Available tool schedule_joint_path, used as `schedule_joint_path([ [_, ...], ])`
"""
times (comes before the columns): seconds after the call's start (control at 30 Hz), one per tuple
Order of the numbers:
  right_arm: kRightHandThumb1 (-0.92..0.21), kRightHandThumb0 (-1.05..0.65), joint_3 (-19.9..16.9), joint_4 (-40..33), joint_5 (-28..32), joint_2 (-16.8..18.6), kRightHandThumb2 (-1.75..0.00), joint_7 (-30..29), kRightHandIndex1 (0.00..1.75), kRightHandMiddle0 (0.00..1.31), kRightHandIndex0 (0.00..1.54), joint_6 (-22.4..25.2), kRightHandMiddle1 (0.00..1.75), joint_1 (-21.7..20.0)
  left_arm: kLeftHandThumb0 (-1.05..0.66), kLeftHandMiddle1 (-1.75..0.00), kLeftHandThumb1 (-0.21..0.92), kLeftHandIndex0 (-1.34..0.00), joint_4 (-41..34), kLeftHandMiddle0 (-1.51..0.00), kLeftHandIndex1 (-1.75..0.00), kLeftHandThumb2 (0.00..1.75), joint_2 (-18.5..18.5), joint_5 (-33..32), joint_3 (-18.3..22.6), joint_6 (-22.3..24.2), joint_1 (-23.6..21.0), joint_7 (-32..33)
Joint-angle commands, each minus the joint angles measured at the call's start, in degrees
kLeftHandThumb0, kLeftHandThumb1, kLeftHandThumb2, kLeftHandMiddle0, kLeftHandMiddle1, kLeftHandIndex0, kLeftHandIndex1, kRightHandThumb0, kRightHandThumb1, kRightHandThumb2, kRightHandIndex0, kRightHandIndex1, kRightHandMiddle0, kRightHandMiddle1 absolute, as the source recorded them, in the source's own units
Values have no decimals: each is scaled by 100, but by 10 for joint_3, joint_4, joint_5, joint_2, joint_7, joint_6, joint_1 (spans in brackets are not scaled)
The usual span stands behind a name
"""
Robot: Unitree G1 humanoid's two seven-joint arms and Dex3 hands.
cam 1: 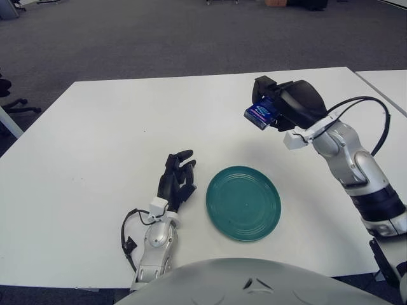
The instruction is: Put the gum into the plate.
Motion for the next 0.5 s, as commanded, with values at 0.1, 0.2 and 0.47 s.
schedule_joint_path([
  [0.1, -50, -42, 7, -80, -17, 15, -108, 56, 175, 47, 114, 26, 175, 63, -62, -73, 92, -19, 10, -36, -105, 70, 4, 0, 7, 15, 6, -6],
  [0.2, -50, -42, 19, -117, -28, 19, -109, 83, 175, 47, 115, 28, 175, 95, -62, -73, 92, -19, 10, -36, -105, 70, 4, 2, 8, 15, 8, -7],
  [0.47, -46, -43, 50, -166, -51, 19, -113, 119, 175, 50, 118, -4, 175, 167, -62, -74, 92, -19, 11, -37, -105, 70, 4, 3, 9, 14, 9, -9],
])
